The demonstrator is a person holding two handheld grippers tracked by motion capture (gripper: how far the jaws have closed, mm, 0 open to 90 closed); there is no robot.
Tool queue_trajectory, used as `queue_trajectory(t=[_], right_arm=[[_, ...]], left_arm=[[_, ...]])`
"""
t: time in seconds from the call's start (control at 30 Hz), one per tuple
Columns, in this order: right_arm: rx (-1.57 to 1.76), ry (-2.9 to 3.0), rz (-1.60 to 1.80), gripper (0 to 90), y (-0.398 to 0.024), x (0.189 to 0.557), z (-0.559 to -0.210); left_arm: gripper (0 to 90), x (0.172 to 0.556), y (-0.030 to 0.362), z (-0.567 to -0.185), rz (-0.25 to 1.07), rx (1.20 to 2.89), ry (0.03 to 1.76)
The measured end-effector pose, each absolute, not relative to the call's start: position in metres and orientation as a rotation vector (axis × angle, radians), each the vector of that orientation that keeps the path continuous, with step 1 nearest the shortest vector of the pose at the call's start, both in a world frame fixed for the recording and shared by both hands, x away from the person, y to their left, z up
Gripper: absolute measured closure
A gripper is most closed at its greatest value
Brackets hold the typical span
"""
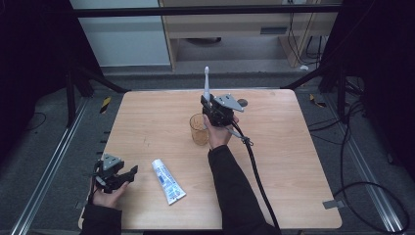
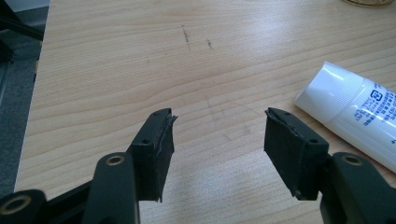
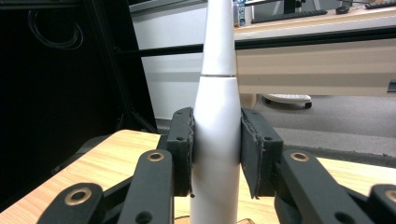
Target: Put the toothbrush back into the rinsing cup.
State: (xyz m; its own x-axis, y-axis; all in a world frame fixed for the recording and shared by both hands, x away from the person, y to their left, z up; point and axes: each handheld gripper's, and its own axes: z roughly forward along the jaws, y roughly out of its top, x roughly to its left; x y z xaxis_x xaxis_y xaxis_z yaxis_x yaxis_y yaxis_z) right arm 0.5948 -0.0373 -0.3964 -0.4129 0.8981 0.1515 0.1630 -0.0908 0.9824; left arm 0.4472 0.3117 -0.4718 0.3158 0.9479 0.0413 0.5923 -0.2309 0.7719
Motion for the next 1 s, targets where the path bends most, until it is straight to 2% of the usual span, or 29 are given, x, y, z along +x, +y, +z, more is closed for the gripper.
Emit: queue_trajectory(t=[1.0], right_arm=[[1.247, 1.774, 1.447, 66.8, -0.048, 0.588, -0.42]], left_arm=[[41.6, 0.447, 0.311, -0.472, 0.691, 1.933, 1.359]])
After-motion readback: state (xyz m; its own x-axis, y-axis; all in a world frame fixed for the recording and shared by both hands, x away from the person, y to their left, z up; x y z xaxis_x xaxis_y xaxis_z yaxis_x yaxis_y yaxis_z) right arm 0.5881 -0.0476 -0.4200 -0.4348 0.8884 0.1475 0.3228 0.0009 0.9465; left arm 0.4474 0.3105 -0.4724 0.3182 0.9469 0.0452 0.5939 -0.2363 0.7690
